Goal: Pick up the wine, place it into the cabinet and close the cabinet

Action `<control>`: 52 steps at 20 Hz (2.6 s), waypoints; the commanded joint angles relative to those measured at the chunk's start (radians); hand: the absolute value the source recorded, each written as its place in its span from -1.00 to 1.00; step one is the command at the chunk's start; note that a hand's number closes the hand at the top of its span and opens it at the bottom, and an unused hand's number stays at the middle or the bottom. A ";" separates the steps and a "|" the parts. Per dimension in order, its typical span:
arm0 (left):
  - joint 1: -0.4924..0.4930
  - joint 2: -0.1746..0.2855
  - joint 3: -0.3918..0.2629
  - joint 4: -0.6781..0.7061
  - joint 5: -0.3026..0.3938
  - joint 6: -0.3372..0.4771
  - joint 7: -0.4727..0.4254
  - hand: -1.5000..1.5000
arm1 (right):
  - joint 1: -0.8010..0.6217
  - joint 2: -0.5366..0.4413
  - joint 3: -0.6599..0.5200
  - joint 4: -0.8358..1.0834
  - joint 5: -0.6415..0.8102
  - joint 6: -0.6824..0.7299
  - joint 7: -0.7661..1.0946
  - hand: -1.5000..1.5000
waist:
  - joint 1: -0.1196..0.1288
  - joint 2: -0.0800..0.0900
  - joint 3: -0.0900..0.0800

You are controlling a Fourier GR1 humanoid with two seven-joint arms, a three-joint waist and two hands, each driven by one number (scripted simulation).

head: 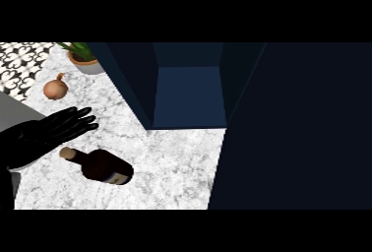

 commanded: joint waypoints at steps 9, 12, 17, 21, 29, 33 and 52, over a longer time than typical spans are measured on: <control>-0.050 -0.074 0.119 0.226 -0.305 -0.217 -0.152 -1.00 | 0.041 -0.073 0.100 -0.163 0.176 -0.062 0.058 -1.00 | -0.005 -0.001 0.000; -0.111 -0.146 0.115 0.280 -0.441 -0.187 -0.181 -1.00 | -0.021 -0.059 0.076 -0.113 0.150 -0.071 0.027 -1.00 | -0.007 0.003 -0.001; -0.111 -0.159 0.154 0.349 -0.572 -0.232 -0.283 -1.00 | -0.003 -0.102 0.061 -0.154 0.121 -0.085 0.059 -1.00 | -0.009 0.004 -0.001; -0.093 -0.204 0.165 0.324 -0.698 -0.185 -0.378 -1.00 | -0.011 -0.122 0.065 -0.179 0.109 -0.099 0.065 -1.00 | -0.012 0.003 -0.002; -0.106 -0.206 0.098 0.448 -0.840 -0.175 -0.519 -1.00 | -0.042 -0.135 0.074 -0.140 0.097 -0.128 0.051 -1.00 | -0.024 0.005 -0.003; -0.137 -0.202 0.063 0.555 -0.861 -0.174 -0.540 -1.00 | -0.049 -0.138 0.090 -0.104 0.087 -0.137 0.005 -1.00 | -0.032 0.008 -0.003; -0.102 -0.172 -0.094 0.637 -0.897 -0.117 -0.791 1.00 | -0.029 -0.215 0.106 -0.115 0.079 -0.198 -0.013 -1.00 | -0.017 0.001 -0.002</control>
